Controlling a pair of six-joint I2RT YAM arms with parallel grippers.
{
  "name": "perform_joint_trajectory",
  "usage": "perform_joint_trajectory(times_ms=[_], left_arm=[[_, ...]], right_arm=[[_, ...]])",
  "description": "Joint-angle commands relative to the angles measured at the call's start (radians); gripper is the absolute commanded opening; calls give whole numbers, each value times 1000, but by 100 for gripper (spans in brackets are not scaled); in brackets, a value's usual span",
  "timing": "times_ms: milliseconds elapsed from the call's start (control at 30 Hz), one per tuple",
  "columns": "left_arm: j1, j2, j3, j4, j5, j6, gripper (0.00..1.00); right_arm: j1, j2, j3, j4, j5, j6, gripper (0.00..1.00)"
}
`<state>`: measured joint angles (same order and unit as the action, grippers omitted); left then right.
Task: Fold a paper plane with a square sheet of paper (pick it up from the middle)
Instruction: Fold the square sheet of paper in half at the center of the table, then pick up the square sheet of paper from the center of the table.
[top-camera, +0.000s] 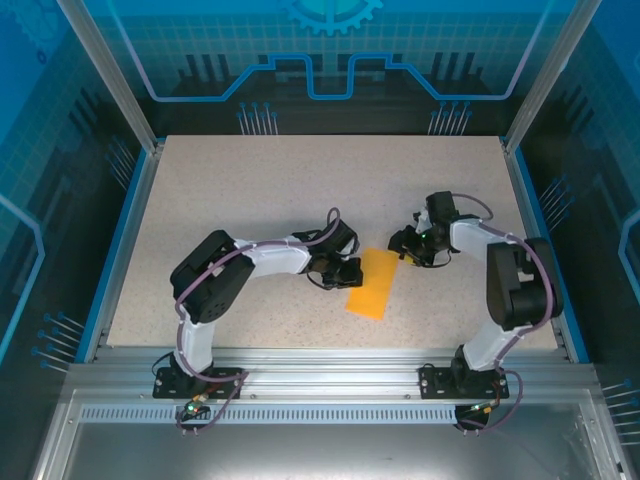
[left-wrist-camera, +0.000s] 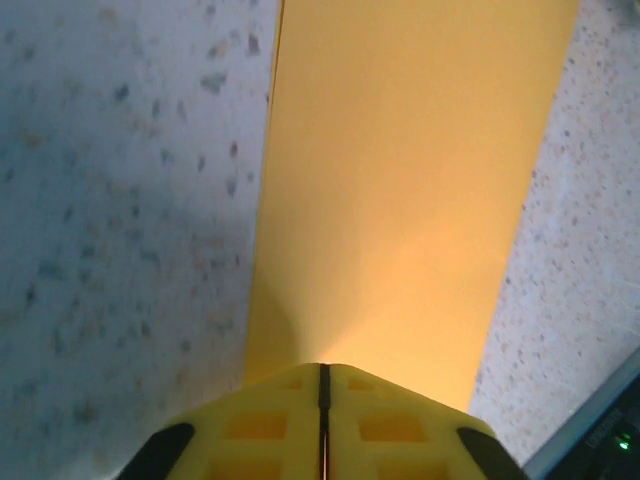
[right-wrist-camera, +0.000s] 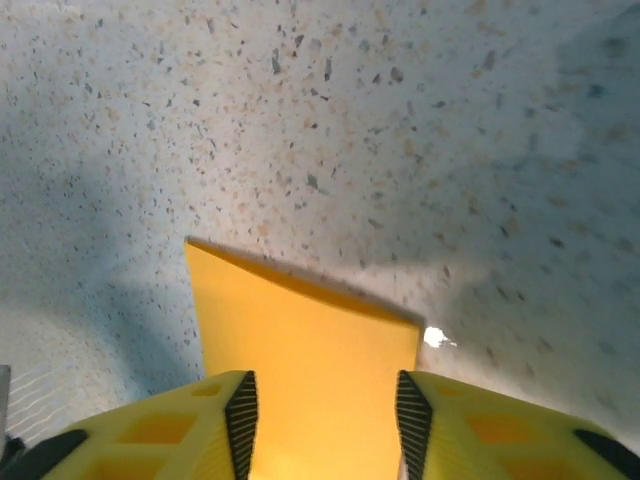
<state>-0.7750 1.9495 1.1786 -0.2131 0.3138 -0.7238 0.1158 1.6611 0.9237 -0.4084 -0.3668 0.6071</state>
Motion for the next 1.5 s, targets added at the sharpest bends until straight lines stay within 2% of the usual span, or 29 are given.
perform_joint_trajectory(times_ms=[0,67,300,633,867,1100,1200,1400,1467], left_arm=[[-9,-113,-30,-17,-14,0,20],[-10,-153,-55,-14,-48,-7,22],[3,-268,-177,-3,-144,-54,26],[34,-336,-250,-11,-171,-63,27],[44,-339,-258,-20,-174,-62,27],[48,-343,-266,-23,-178,-66,27],[48,-352,-276,-21,-179,-72,27],[49,-368,-298,-11,-177,-81,27],[48,-374,-302,-10,-180,-84,27]], right_arm=[[48,-76,1,-126,151,-4,49],[83,-91,-10,-131,182,3,54],[171,-52,-3,-147,285,65,58],[225,42,33,-109,249,77,58],[279,48,70,-102,227,66,56],[313,83,128,-120,205,25,55],[313,97,161,-163,238,1,55],[290,105,187,-139,104,-66,38],[289,89,180,-137,80,-71,36]])
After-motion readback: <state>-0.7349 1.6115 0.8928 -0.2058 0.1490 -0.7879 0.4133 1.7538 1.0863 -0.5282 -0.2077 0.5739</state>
